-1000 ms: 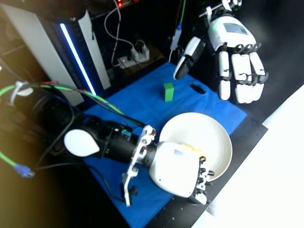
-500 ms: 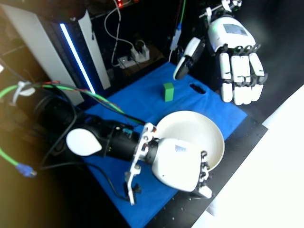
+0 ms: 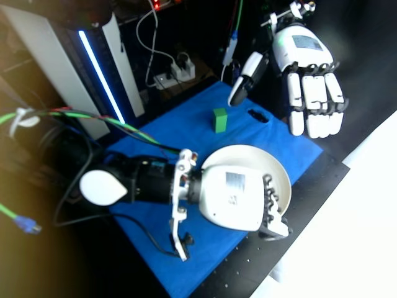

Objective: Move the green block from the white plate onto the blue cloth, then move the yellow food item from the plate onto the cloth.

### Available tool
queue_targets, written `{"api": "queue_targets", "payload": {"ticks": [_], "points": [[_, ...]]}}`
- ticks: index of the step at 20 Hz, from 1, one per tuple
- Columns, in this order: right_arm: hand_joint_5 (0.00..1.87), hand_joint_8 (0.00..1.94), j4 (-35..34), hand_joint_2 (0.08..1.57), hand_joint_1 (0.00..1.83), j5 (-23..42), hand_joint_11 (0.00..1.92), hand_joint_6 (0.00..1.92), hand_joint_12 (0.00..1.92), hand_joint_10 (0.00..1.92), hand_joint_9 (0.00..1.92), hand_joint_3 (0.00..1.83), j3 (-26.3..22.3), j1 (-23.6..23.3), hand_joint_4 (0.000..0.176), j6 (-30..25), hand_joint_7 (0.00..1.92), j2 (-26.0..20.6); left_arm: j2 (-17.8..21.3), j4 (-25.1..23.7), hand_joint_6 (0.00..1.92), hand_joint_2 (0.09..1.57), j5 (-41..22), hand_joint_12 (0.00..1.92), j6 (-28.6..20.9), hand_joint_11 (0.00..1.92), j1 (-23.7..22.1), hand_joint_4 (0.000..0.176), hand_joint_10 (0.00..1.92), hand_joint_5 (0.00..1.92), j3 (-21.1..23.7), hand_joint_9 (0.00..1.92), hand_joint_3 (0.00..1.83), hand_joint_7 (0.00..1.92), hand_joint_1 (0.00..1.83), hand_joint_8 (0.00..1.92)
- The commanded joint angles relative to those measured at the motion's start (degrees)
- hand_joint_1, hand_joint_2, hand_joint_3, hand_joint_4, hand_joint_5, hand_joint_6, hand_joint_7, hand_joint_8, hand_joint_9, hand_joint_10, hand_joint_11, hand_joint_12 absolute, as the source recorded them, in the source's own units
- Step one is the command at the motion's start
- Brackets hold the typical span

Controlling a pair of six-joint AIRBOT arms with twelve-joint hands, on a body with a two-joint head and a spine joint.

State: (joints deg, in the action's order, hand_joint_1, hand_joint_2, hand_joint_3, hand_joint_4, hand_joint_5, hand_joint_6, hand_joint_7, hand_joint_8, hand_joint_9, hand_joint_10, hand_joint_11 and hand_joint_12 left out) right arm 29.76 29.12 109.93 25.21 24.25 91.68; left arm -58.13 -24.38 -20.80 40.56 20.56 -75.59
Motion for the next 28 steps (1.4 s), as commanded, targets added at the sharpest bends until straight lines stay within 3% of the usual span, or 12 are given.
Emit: {"api": "queue_targets", "payload": {"ticks": [1,2,3,4,5,6,9,11,13,17,24,28], "points": [[1.09,1.72,-2.5,1.06,1.18,8.3,0.92,0.78,1.92,1.92,0.81,0.00,-0.6,-1.4,0.000,0.1,0.78,-0.5,-0.3,1.5,0.00,0.75,-6.0,0.52,-0.1,0.00,-0.3,0.080,0.00,0.10,-0.2,0.19,0.00,0.17,0.59,0.00],[1.00,1.27,-2.6,1.11,1.23,10.1,0.68,0.82,1.65,1.23,0.79,0.00,-2.7,-1.6,0.000,0.1,0.95,-2.0,-0.3,1.9,0.00,0.75,-6.0,0.54,-0.1,0.00,0.0,0.079,0.00,0.11,-0.3,0.20,0.00,0.18,0.59,0.00],[1.00,1.11,-2.6,1.11,1.23,11.3,0.61,0.82,1.56,0.95,0.84,0.00,-4.3,-1.6,0.000,0.1,1.00,-3.1,-0.3,2.1,0.01,0.74,-6.0,0.54,-0.1,0.00,0.3,0.083,0.00,0.12,-0.3,0.20,0.00,0.18,0.61,0.00],[1.02,1.23,-2.6,1.12,1.26,12.7,0.68,0.68,1.74,1.24,0.84,0.00,-6.1,-1.6,0.000,0.1,0.97,-4.4,-0.3,2.6,0.01,0.74,-6.0,0.54,-0.1,0.00,0.6,0.088,0.00,0.12,-0.4,0.20,0.00,0.19,0.62,0.00],[1.05,1.08,-2.6,1.09,1.25,14.1,0.63,0.72,1.79,0.95,0.83,0.00,-8.0,-1.6,0.000,0.1,1.02,-5.9,-0.3,3.0,0.00,0.74,-6.0,0.54,-0.1,0.00,0.8,0.080,0.00,0.12,-0.5,0.20,0.00,0.19,0.62,0.00],[1.07,0.95,-2.6,1.09,1.24,15.8,0.52,0.80,1.45,0.63,0.88,0.00,-10.6,-1.6,0.012,0.1,1.03,-7.9,-0.2,3.4,0.00,0.73,-6.0,0.54,-0.1,0.00,1.2,0.075,0.00,0.11,-0.5,0.19,0.00,0.19,0.61,0.00],[1.23,0.98,-1.6,1.05,1.28,17.9,0.64,0.36,1.56,0.94,0.91,0.00,-15.5,-1.6,0.000,0.1,1.10,-12.2,0.0,4.5,0.00,0.75,-6.0,0.53,-0.1,0.00,2.0,0.064,0.00,0.10,-0.6,0.18,0.00,0.18,0.63,0.00],[1.31,1.07,-1.3,1.05,1.29,19.2,0.66,0.14,1.75,1.24,0.92,0.00,-18.4,-1.6,0.000,0.1,1.09,-15.0,0.1,5.3,0.00,0.77,-6.0,0.44,-0.1,0.00,2.5,0.098,0.00,0.09,-0.7,0.18,0.00,0.17,0.65,0.00],[1.35,1.06,-0.6,1.04,1.29,20.4,0.72,0.06,1.80,1.30,0.95,0.00,-20.6,-1.2,0.000,0.1,1.10,-16.7,0.2,6.0,0.00,0.77,-6.2,0.45,0.0,0.00,3.0,0.097,0.00,0.07,-0.7,0.18,0.00,0.15,0.66,0.00],[1.35,0.90,0.5,1.03,1.29,22.8,0.63,0.08,1.68,1.04,0.95,0.00,-25.0,1.4,0.000,0.1,1.16,-19.6,0.5,7.2,0.00,0.75,-6.8,0.44,0.0,0.00,3.8,0.123,0.01,0.11,-0.7,0.18,0.00,0.16,0.68,0.00],[1.10,0.73,2.4,1.04,1.27,24.9,0.75,0.63,1.42,0.57,1.15,0.00,-30.3,9.1,0.000,0.1,1.22,-23.0,0.8,8.4,0.01,0.78,-7.5,0.25,0.0,0.00,5.0,0.138,0.00,0.10,-0.6,0.14,0.00,0.12,0.65,0.01],[1.12,0.93,1.6,1.06,1.26,24.6,0.75,0.60,1.44,0.70,1.08,0.00,-30.4,13.3,0.000,0.1,1.12,-23.1,0.8,8.4,0.00,0.79,-7.6,0.17,0.0,0.00,5.2,0.148,0.00,0.10,-0.6,0.13,0.00,0.11,0.64,0.00]]}}
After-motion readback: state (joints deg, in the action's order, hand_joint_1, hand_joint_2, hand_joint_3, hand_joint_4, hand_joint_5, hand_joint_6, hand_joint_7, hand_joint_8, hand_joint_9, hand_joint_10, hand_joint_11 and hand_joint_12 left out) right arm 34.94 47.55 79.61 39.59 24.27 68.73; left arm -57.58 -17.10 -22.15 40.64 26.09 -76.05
